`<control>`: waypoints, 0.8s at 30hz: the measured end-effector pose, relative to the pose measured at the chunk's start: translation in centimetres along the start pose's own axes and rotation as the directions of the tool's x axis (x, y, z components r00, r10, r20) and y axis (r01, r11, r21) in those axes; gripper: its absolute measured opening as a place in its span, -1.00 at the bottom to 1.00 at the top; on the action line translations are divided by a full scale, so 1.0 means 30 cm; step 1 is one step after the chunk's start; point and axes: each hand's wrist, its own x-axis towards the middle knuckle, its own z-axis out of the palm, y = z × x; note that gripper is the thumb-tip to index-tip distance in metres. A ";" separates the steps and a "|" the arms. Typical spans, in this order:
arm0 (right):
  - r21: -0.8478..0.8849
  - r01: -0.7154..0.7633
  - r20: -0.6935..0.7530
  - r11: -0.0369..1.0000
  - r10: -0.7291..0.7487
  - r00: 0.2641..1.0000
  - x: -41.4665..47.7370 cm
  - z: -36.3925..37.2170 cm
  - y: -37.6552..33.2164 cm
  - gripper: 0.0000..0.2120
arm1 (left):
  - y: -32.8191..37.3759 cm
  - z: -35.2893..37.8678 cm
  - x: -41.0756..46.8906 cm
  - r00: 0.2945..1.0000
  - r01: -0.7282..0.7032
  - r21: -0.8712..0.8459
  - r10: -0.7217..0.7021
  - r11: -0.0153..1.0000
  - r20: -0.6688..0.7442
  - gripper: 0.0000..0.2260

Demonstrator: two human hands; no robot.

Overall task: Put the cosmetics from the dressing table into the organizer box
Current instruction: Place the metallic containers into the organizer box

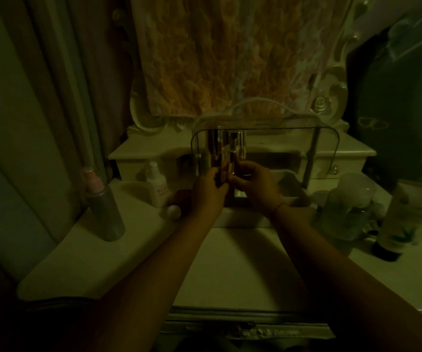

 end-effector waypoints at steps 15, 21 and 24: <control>-0.055 -0.027 -0.068 0.998 0.023 0.997 0.025 0.011 0.037 -0.73 | -0.023 0.001 0.018 0.999 -0.010 0.051 0.012 0.999 -0.044 -0.80; -0.020 -0.032 -0.092 0.999 0.030 0.995 0.026 0.017 0.041 -0.74 | -0.021 0.006 0.017 0.998 -0.018 0.045 0.020 0.999 -0.056 -0.82; -0.032 -0.027 -0.097 0.999 0.023 0.995 0.025 0.014 0.042 -0.73 | -0.023 0.011 0.022 0.998 -0.015 0.037 0.017 0.999 -0.064 -0.83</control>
